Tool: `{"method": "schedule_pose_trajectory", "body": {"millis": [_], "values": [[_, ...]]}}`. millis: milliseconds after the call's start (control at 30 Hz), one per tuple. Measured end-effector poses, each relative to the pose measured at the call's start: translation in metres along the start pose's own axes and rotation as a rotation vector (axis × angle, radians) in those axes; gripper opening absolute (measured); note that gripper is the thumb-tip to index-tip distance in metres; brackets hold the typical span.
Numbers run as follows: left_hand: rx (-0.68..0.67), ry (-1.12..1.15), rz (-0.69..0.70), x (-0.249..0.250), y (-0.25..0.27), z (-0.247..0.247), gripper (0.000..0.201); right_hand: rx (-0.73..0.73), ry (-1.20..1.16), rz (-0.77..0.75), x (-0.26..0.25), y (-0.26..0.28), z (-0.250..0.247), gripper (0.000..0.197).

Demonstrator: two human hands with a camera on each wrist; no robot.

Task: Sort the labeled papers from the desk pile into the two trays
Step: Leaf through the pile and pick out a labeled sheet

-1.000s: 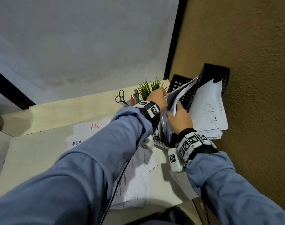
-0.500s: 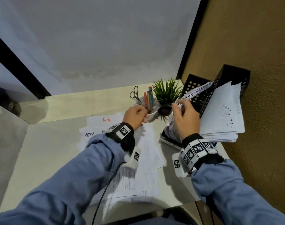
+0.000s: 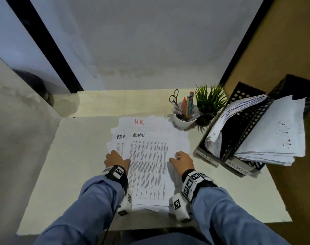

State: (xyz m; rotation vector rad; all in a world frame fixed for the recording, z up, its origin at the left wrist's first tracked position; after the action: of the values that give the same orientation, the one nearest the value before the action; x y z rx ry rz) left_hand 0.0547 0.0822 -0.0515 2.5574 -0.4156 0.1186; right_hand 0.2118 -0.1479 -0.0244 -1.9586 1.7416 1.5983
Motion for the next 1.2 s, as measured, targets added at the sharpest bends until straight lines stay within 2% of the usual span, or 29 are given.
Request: {"method": "schedule_pose_trajectory", "body": {"millis": [100,200,267,367,467,500,567,633,767,833,900,1000,1200], "values": [[-0.006,0.035,-0.015,-0.005,0.001,0.002,0.07,-0.011,-0.08,0.105,0.011,0.001,0.014,0.054],[-0.019,0.142,0.022,-0.006,0.005,0.007,0.071,0.004,-0.198,0.155,0.015,0.005,0.022,0.058],[-0.017,0.22,0.084,-0.002,0.008,0.01,0.057,0.01,-0.217,0.159,0.016,0.005,0.026,0.06],[0.005,0.468,0.172,0.003,0.016,0.014,0.015,0.045,-0.297,0.168,0.017,0.005,0.025,0.06],[-0.076,0.789,0.111,-0.003,0.014,0.023,0.048,0.091,-0.458,0.178,0.016,0.007,0.015,0.053],[-0.108,0.845,0.105,-0.005,0.012,0.025,0.052,0.093,-0.503,0.176,0.015,0.006,0.013,0.046],[-0.144,0.82,0.13,-0.004,0.012,0.023,0.057,0.091,-0.562,0.161,0.012,0.001,0.009,0.029],[-0.119,0.75,0.134,-0.004,0.014,0.016,0.055,0.072,-0.518,0.164,0.009,-0.002,0.005,0.022],[0.194,0.597,-0.016,-0.022,0.014,-0.015,0.03,0.005,-0.479,0.148,0.007,-0.003,0.004,0.03],[0.22,0.602,-0.098,-0.03,0.011,-0.018,0.028,0.007,-0.485,0.146,0.008,-0.003,0.003,0.032],[0.18,0.61,-0.142,-0.032,0.01,-0.017,0.036,0.01,-0.49,0.145,0.008,-0.003,0.004,0.033],[0.181,0.599,-0.121,-0.029,0.011,-0.024,0.038,0.02,-0.506,0.141,0.01,-0.005,0.005,0.035],[0.227,0.395,0.022,-0.022,0.014,-0.042,0.01,0.052,-0.397,0.213,0.025,-0.018,0.01,0.041]]}}
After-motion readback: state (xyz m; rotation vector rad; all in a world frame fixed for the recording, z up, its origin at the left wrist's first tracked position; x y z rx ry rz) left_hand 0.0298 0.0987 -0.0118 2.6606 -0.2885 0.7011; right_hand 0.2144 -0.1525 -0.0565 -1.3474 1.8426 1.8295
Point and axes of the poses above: each hand's wrist, its own y-axis away from the middle knuckle, its own z-axis out of the palm, x = y × z, the point moved 8 cm from there along -y, towards the middle knuckle, and after that the axes turned 8 degrees about -y, right-handed, at the moved point
